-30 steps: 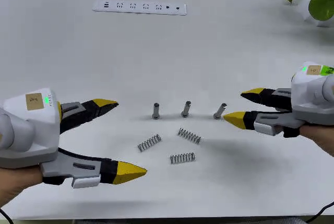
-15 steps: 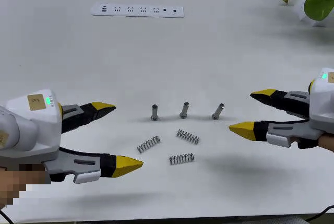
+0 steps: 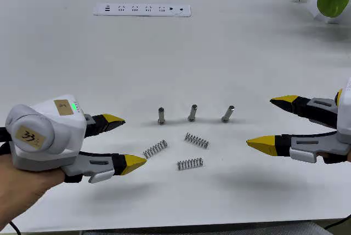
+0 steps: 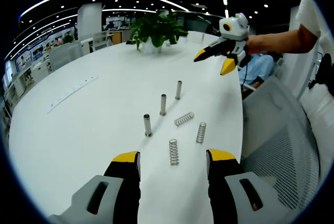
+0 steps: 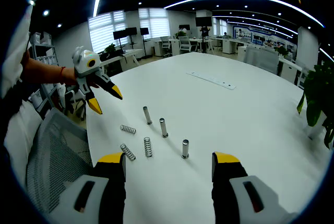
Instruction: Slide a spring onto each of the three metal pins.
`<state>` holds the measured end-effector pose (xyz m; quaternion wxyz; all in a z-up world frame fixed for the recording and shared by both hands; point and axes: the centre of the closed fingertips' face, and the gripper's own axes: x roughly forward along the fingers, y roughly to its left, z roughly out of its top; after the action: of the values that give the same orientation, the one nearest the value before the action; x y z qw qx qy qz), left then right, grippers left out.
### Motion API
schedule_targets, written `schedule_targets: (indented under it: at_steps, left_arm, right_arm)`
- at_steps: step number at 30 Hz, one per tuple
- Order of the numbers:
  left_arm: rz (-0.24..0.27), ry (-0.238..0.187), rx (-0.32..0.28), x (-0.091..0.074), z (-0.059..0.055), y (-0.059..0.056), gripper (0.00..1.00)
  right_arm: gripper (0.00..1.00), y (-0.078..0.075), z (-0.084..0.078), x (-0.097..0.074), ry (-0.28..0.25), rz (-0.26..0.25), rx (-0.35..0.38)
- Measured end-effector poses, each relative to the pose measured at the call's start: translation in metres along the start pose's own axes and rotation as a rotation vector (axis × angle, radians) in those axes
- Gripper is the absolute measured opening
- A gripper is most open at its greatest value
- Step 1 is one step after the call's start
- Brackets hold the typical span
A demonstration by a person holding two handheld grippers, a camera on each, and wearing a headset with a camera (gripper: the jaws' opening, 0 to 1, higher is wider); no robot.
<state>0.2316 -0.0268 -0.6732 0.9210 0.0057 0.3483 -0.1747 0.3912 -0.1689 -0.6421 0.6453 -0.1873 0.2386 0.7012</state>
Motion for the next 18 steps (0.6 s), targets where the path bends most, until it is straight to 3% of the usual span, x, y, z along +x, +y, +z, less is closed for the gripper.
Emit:
schedule_targets:
  at_steps: [18]
  left_arm:
    - [-0.023, 0.203, 0.011, 0.037, -0.03, -0.006, 0.25]
  right_arm:
    - [0.66, 0.005, -0.004, -0.004, -0.008, -0.002, -0.003]
